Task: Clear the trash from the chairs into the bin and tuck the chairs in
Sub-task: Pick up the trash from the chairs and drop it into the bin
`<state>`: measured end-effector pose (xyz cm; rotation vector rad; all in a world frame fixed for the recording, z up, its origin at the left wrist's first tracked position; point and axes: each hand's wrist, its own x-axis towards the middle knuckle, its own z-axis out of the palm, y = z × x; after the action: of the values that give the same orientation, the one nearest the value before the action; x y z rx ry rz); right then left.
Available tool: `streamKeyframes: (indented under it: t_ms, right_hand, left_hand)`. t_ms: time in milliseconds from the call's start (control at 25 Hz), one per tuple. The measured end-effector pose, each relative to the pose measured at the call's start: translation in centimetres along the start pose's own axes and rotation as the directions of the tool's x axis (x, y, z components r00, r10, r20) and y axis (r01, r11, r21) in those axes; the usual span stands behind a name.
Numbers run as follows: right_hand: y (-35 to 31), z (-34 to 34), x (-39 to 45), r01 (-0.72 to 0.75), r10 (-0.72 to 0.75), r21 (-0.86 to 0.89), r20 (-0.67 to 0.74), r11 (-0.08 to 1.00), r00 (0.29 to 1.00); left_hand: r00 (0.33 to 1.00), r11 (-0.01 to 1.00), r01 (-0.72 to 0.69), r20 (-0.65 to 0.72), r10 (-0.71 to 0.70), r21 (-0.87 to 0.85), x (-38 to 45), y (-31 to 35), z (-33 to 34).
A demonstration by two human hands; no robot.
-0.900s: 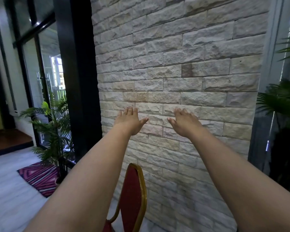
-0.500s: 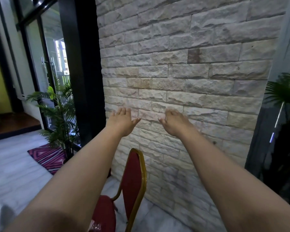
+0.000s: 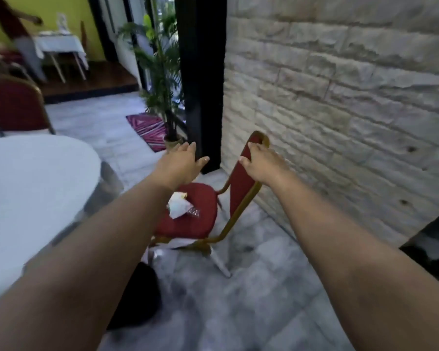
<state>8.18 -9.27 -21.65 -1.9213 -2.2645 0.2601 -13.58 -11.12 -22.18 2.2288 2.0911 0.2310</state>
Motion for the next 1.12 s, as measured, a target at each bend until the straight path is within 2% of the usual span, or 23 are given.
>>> streamKeyframes:
  t_ms: [120,240,440,600,720,840,960,1120]
  right_hand:
    - [-1.9,5.5,-1.0,0.071,-0.072,0.012,0.096,0.997,0.993]
    - [-4.1,10.3,-2.5,0.145,-0.145,0.011,0.183,0.989,0.972]
    - [-9.5,18.1,-6.3,0.324,-0.317,0.045,0.368,0.945,0.874]
    - [-14.5,24.0,-9.4,0.499,-0.465,0.102,0.559,0.86,0.687]
    - [-18.7,27.7,-11.7,0.54,-0.493,0.149,0.649,0.829,0.579]
    - [-23.4,30.6,-14.4,0.601,-0.513,0.17,0.723,0.781,0.463]
    - [-28.9,33.4,-17.5,0.733,-0.562,0.163,0.755,0.66,0.337]
    - [-34.5,36.4,-20.5,0.875,-0.635,0.146,0.743,0.462,0.211]
  left_hand:
    - [0.988,0.987,0.153,0.048,-0.15,-0.056,-5.0,-3.0,4.2]
    - [0.946,0.946,0.314,0.109,-0.305,-0.079,-10.4,-5.5,7.3]
    - [0.795,0.794,0.596,0.231,-0.561,-0.122,-20.1,-10.5,13.2]
    - [0.602,0.582,0.794,0.364,-0.711,-0.175,-29.4,-13.6,17.4]
    - [0.464,0.412,0.886,0.425,-0.777,-0.213,-36.0,-15.3,19.4]
    - [0.319,0.241,0.944,0.429,-0.845,-0.226,-41.9,-17.1,20.1]
    - [0.139,0.043,0.974,0.44,-0.887,-0.22,-47.5,-19.2,20.8]
    - [-0.014,-0.112,0.977,0.462,-0.887,-0.184,-52.1,-21.4,21.4]
